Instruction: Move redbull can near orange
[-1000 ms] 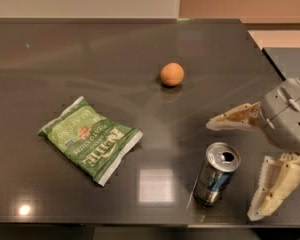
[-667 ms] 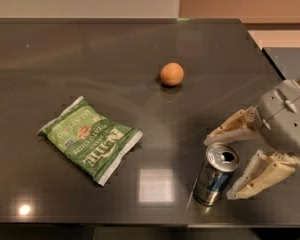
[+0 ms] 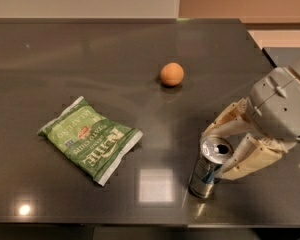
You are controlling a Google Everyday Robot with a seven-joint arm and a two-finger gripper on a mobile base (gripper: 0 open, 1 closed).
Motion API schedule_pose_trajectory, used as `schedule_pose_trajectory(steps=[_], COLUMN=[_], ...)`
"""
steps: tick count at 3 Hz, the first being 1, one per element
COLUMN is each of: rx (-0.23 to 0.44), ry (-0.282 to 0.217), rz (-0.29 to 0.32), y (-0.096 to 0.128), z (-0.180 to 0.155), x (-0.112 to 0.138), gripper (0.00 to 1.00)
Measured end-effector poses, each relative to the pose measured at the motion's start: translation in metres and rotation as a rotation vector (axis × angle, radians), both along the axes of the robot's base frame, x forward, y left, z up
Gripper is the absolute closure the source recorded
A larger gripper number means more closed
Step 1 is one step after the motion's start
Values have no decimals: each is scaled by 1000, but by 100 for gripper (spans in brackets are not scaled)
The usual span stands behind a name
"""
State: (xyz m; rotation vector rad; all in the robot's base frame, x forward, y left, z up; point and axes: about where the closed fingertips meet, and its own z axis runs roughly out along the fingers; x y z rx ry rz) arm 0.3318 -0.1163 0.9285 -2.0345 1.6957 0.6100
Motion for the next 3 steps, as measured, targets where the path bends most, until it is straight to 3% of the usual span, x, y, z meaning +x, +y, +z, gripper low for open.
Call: schedule_pose_trajectory(steps=[1, 3], rx=[-26, -35], ry=[-14, -12], rz=[-63, -225], y=[4, 23], z=[13, 40], x=[32, 127], gripper=[100, 100])
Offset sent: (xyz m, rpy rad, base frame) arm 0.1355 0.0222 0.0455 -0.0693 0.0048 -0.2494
